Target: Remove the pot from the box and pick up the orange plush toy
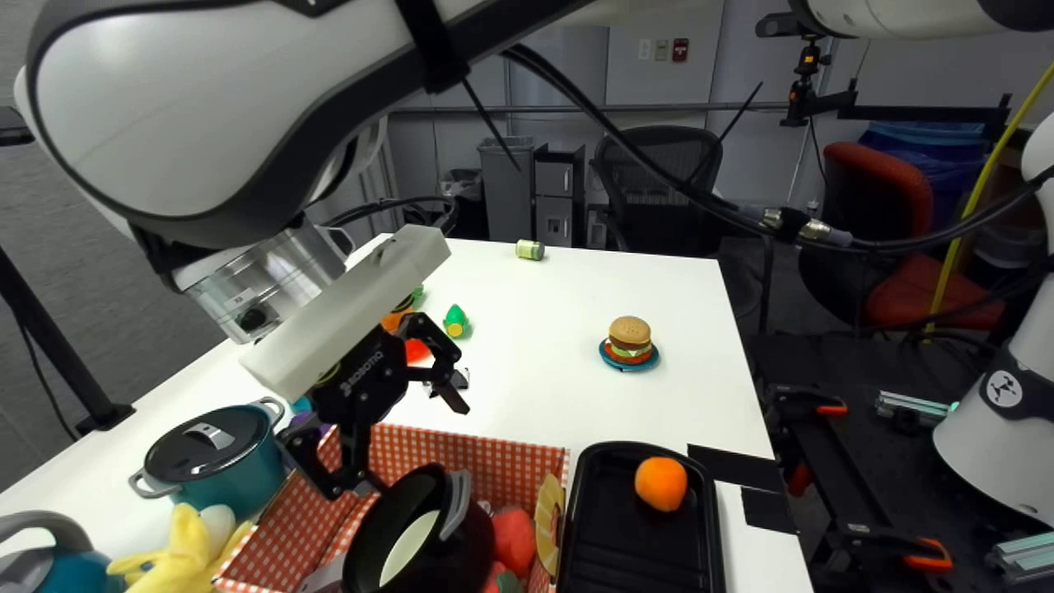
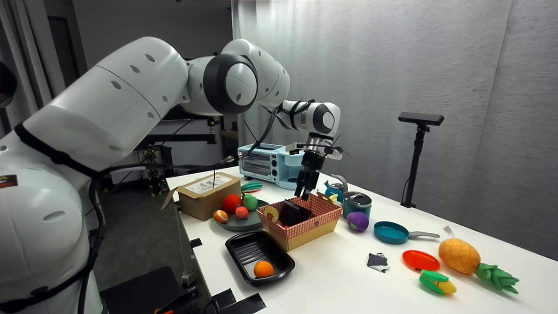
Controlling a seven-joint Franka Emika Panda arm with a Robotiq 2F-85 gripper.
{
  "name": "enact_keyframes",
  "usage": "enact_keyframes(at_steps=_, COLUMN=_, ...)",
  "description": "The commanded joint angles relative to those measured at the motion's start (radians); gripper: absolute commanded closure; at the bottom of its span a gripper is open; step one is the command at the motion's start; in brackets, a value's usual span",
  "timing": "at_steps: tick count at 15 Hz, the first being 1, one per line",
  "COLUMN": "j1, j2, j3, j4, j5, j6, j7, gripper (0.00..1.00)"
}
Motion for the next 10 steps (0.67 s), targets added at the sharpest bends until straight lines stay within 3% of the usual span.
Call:
enact_keyframes(at_steps=1, j1=-0.021, j2=0.025, j3=0.009, j4=0.021, j5=0.053, j6=-0.015, j7=-0.002, gripper=0.00)
enact_keyframes(at_steps=10, j1=-0.073, j2=0.079, j3=0.016, j4=0.034, j5=0.134, j6=0.060, j7=-0.053, gripper=0.00)
